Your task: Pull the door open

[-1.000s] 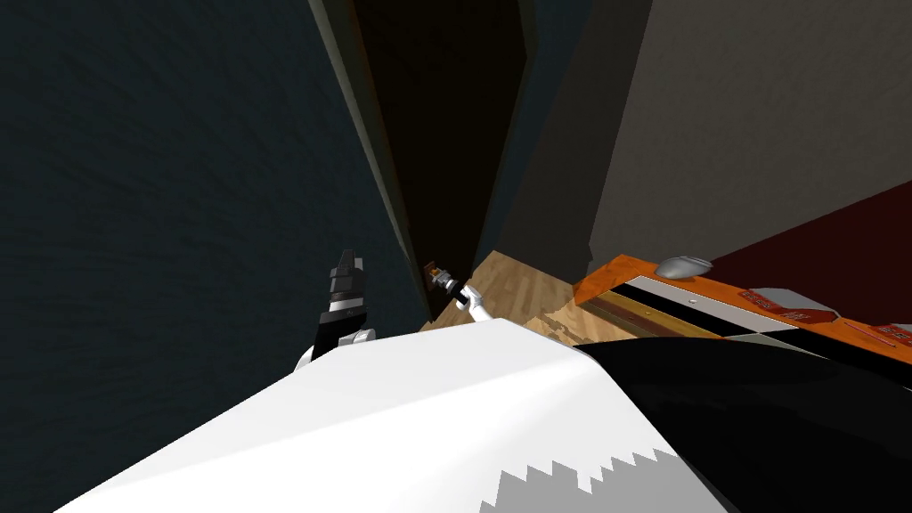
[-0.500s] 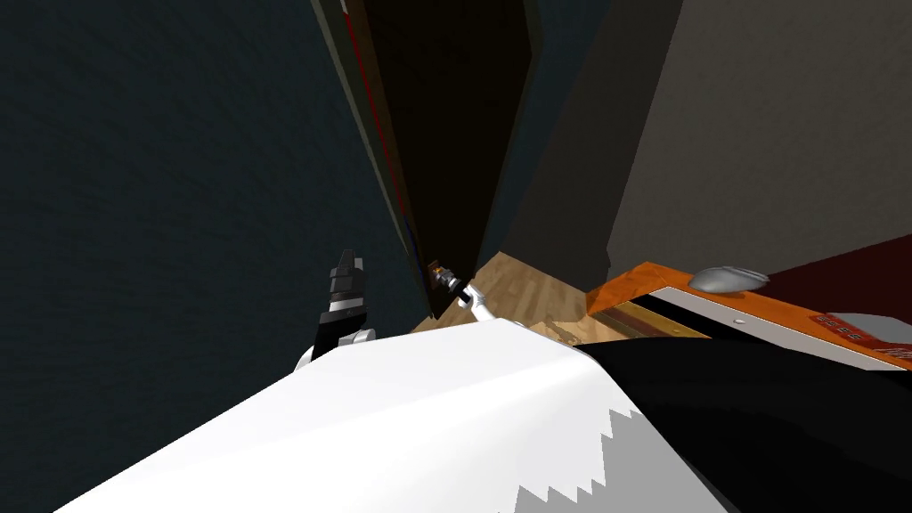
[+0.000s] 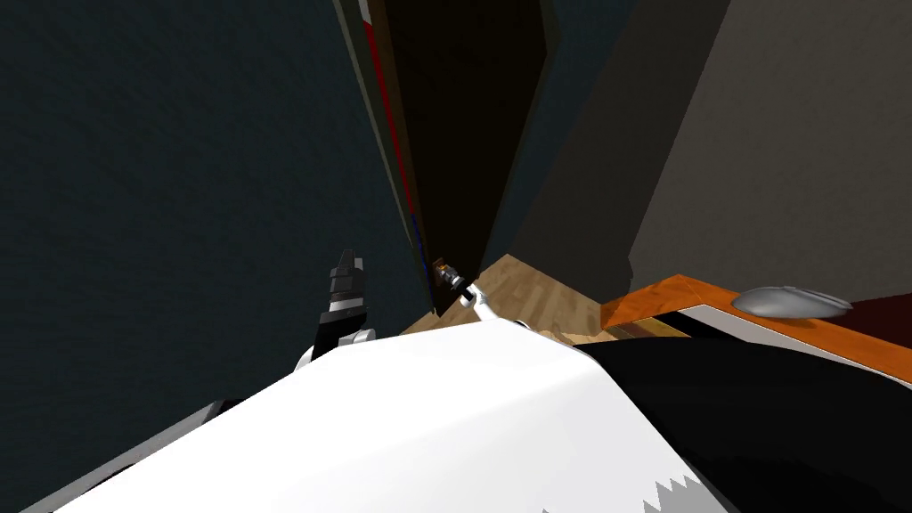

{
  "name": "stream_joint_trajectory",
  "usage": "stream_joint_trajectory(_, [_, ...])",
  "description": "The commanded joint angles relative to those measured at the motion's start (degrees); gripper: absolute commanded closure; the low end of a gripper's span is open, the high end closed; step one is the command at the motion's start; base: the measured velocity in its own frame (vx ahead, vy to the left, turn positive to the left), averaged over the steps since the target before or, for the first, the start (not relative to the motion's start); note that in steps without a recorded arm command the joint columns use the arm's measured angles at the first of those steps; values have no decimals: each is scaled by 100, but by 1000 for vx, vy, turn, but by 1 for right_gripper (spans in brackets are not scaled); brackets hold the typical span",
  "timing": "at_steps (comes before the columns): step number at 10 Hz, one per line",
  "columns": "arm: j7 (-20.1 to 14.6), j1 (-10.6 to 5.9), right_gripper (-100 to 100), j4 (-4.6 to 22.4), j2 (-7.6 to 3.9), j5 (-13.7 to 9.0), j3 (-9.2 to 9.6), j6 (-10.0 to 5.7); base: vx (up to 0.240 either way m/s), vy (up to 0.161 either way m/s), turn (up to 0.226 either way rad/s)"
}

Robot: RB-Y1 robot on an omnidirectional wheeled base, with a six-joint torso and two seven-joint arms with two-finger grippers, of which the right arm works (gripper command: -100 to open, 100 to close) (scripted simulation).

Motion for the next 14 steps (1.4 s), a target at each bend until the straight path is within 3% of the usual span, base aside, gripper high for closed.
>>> stream_joint_trajectory(1, [-267, 73, 100, 43, 10, -237, 85, -20, -102, -50, 245])
stream_joint_trajectory(4, [-720, 71, 100, 63, -99, -747, 69, 1, -88, -65, 201])
stream_joint_trajectory(5, [-747, 71, 100, 63, -99, -747, 69, 1, -58, -58, 56])
stream_joint_trajectory(9, [-1390, 67, 100, 93, -253, -1492, 45, 32, -66, -52, 182])
stream_joint_trajectory(10, [-1440, 67, 100, 93, -253, -1506, 45, 32, -58, -39, 75])
stream_joint_trajectory(13, [-1942, 65, 100, 117, -373, -2098, 25, 58, -68, -48, 186])
stream_joint_trajectory(14, [-1985, 65, 100, 117, -373, -2122, 25, 58, -47, -36, 92])
